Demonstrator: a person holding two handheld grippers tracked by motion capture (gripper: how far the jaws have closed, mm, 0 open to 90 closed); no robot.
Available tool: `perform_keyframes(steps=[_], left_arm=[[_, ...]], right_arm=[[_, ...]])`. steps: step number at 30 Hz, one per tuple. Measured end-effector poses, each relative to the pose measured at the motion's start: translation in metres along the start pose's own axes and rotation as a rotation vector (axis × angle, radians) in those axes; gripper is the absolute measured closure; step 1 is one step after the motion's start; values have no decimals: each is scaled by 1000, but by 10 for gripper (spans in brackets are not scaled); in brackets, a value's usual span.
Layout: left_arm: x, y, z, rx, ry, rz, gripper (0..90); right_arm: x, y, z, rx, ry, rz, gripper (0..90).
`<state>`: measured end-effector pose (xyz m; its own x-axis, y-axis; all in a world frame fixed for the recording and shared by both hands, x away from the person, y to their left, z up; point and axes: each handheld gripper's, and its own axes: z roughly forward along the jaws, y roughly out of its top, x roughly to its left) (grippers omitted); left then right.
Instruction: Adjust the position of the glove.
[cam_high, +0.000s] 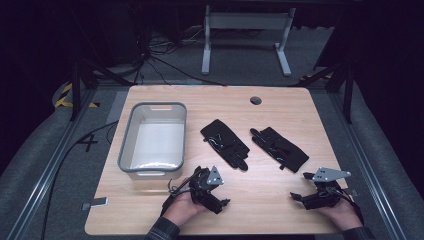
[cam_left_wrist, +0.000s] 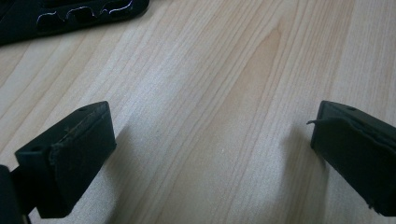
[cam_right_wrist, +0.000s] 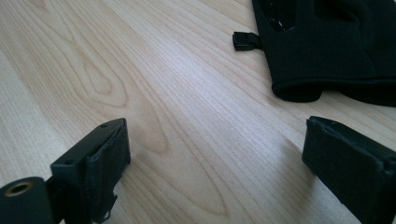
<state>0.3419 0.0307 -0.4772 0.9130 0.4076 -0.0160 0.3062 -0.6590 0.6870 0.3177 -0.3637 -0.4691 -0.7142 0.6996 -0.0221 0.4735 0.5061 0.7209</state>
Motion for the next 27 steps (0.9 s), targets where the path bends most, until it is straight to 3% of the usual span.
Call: perform_keyframes(steps=[2,7,9,13,15,17,23,27], left_arm=[[0,0,0,1,1,3,0],[1,0,0,-1,-6,12,0],[1,-1,-1,2,-5,12,0],[2,-1,-1,-2,-7,17,0],[2,-1,-1,-2,-8,17,0],[2,-1,-1,-2,-7,18,0],[2,-1,-1,-1,-7,14,2],[3,-1,-1,0,-12,20,1]], right_arm=[[0,0,0,-3,1,1,111],[-3,8,-7,15,9,4,285],[-5,12,-9,7,1,11,308],[-9,20,-12,-15,-3,24,438],[-15,26,-11,-18,0,40,559],[-17,28,-10,-17,4,43,595],[-28,40,-6,-21,-4,42,888],[-35,46,-1,-13,-4,56,900]])
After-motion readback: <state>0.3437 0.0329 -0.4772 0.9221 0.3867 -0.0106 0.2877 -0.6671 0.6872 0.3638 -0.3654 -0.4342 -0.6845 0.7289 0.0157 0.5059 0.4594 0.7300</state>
